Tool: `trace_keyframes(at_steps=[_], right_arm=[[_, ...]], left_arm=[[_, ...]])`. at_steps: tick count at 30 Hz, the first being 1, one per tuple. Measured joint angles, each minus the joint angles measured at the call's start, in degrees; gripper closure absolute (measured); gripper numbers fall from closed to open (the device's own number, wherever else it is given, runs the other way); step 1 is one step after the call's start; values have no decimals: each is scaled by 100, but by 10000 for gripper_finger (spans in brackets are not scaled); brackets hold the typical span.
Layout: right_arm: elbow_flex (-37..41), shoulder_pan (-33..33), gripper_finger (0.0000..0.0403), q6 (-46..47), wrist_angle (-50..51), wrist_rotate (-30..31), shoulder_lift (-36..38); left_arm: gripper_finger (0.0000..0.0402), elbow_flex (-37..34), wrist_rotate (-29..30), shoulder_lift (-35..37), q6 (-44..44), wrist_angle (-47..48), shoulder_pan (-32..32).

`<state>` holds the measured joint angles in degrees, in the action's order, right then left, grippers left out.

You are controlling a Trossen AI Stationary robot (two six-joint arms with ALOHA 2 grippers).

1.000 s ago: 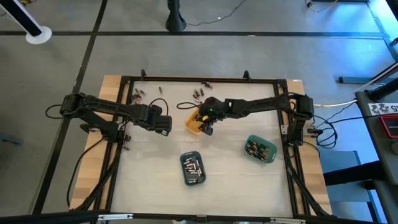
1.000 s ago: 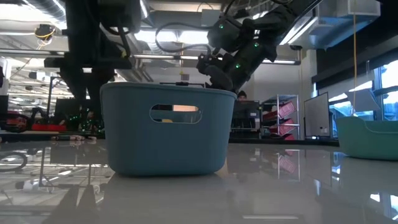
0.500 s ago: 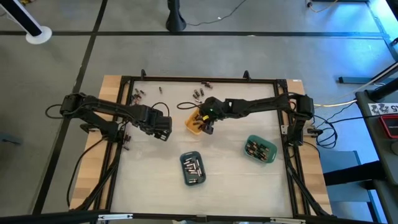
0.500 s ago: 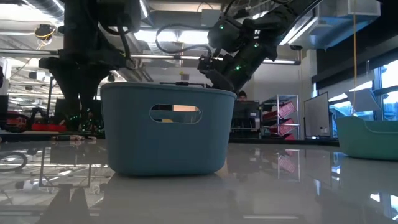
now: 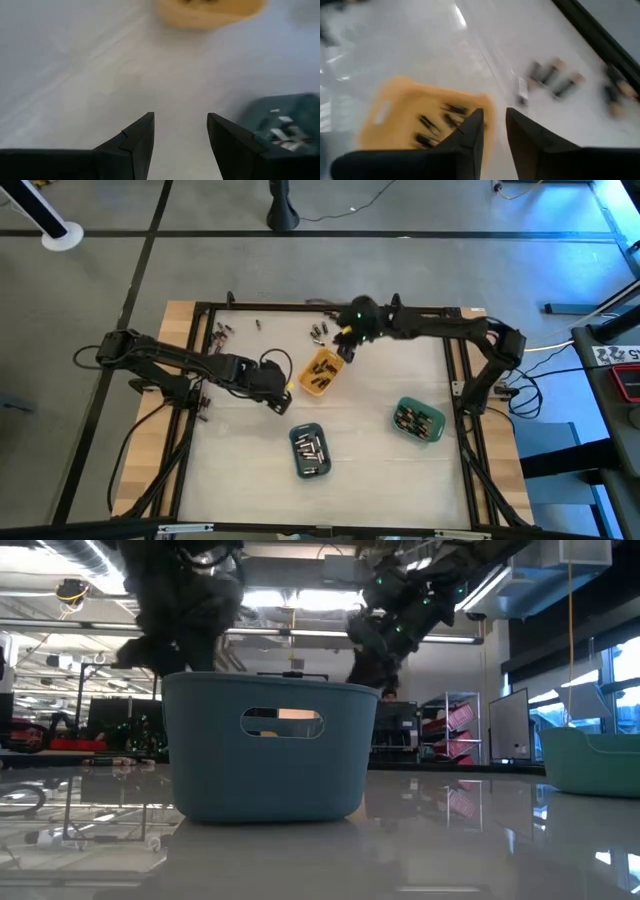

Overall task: Sort batteries
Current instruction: Put the black battery into the green bin

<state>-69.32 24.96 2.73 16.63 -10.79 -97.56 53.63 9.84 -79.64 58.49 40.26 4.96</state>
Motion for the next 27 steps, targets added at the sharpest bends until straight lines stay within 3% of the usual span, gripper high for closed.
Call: trace_keyframes(at_steps=[7, 14, 21, 27], right_arm=[[-1148, 684, 319, -792, 1066, 234, -468], [-2342, 1129, 256, -1668, 2111, 68, -1355], [-2481, 1182, 189, -2763, 2008, 70, -1946], [-2481, 1191, 185, -2915, 1748, 522, -2315]], left_arm=[[229, 0, 493, 0, -15, -747, 255], [229, 0, 701, 0, 52, -816, 412], [229, 0, 984, 0, 77, -794, 564], [229, 0, 1140, 0, -90, -794, 580]])
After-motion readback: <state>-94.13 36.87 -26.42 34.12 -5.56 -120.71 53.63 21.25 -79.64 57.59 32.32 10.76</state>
